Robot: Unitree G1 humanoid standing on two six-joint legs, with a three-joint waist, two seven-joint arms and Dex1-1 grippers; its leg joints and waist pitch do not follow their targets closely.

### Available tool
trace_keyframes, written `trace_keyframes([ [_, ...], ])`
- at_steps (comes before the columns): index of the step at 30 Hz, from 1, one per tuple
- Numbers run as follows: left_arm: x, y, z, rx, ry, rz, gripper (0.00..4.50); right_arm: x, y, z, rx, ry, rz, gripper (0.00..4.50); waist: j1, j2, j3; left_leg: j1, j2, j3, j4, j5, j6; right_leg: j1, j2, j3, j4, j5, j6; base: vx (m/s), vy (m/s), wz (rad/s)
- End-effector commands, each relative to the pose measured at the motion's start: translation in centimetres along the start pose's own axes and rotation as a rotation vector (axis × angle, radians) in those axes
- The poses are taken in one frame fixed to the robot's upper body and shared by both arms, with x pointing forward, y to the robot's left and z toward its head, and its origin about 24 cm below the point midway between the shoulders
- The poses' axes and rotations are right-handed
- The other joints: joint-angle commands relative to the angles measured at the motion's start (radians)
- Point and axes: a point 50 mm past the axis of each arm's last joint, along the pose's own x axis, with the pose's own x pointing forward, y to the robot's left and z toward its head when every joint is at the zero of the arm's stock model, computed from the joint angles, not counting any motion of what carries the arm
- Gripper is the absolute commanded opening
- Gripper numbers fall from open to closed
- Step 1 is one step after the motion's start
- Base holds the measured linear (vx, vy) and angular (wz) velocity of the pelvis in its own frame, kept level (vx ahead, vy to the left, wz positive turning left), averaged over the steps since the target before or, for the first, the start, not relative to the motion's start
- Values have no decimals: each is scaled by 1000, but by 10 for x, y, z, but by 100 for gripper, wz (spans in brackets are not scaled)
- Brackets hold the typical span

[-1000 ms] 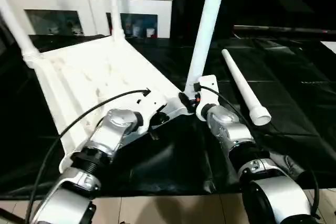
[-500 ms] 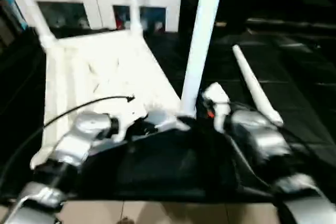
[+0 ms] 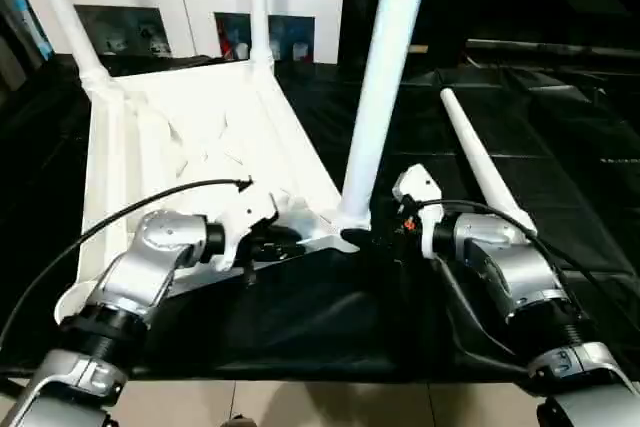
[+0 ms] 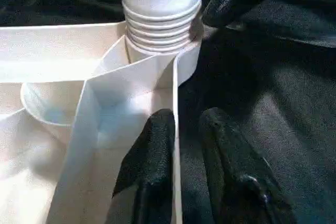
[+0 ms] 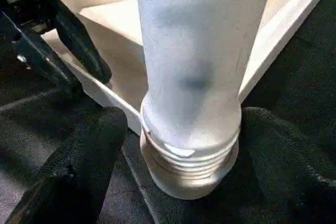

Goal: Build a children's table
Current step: Rotate leg to tighten

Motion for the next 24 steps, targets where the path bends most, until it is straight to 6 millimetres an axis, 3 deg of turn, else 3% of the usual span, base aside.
trace_keyframes([
  [1, -1, 4, 3, 26, 15, 16, 99, -1, 1, 1, 2, -11, 7, 383, 2, 5, -72, 7, 25, -3, -61, -208, 18, 68, -60, 43, -66, -236, -167, 0, 0, 0],
  [8, -2, 6, -3, 31, 58, 31, 99, -1, 2, 2, 0, -10, 3, 383, 0, 5, -72, 9, 26, -3, -61, -212, 15, 66, -59, 43, -66, -244, -166, 0, 0, 0],
  [20, -3, 5, -6, -5, 68, 17, 8, 4, -1, 2, -9, 0, -37, 383, 0, 5, -71, 9, 26, -4, -61, -224, 8, 64, -61, 43, -66, -259, -170, 0, 0, 0],
  [24, -2, 5, -6, -8, 65, 11, 8, 11, -1, 2, -24, 14, -45, 383, -2, 6, -70, 9, 25, -4, -60, -237, 3, 63, -63, 43, -68, -283, -166, 0, 0, 0],
])
